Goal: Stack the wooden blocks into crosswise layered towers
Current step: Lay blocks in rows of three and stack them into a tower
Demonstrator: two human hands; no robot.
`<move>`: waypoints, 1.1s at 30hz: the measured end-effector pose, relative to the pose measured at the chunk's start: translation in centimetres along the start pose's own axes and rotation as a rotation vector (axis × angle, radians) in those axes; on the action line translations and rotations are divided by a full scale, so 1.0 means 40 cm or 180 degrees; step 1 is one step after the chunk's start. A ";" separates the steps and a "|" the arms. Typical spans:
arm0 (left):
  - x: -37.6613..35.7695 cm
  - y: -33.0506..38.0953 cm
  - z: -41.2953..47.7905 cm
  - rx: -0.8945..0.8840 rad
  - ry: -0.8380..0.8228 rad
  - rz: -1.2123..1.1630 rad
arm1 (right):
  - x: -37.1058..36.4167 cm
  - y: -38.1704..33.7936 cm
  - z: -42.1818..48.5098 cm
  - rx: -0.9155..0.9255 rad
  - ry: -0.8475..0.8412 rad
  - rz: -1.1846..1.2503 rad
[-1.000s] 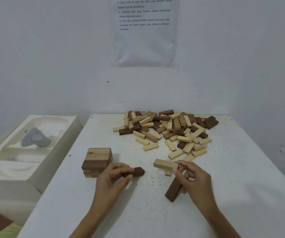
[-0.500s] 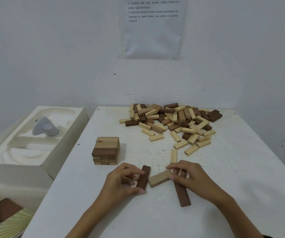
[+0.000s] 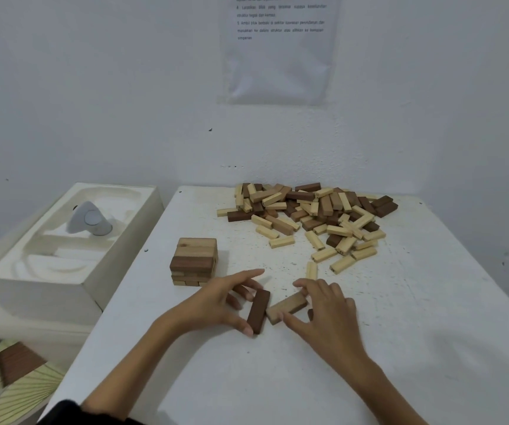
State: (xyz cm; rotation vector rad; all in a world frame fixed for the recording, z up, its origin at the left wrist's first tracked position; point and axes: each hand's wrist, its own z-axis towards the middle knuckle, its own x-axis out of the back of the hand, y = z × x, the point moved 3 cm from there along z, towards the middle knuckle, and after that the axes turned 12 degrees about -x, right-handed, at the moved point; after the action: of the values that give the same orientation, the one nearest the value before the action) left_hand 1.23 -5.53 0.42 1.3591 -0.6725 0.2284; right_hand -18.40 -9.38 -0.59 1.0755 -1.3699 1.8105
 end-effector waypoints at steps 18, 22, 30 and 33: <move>-0.057 -0.009 0.006 -0.0228 -0.0061 0.0676 | 0.077 0.097 0.039 0.0436 -0.2059 0.0432; -0.066 -0.002 0.016 -0.0324 -0.0068 0.0856 | 0.088 0.133 0.026 0.0531 -0.2106 0.0077; -0.068 0.012 0.025 -0.0357 -0.0047 0.0925 | 0.045 0.111 0.033 0.0531 -0.1603 0.0488; -0.073 0.013 0.022 -0.0379 -0.0006 0.0913 | 0.032 0.099 0.027 0.0526 -0.1483 0.0429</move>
State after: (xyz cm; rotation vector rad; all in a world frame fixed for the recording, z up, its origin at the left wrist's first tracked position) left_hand -1.62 -5.57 -0.74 1.1468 -0.8693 0.4098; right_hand -22.11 -11.48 -1.12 1.6025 -1.6071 1.8675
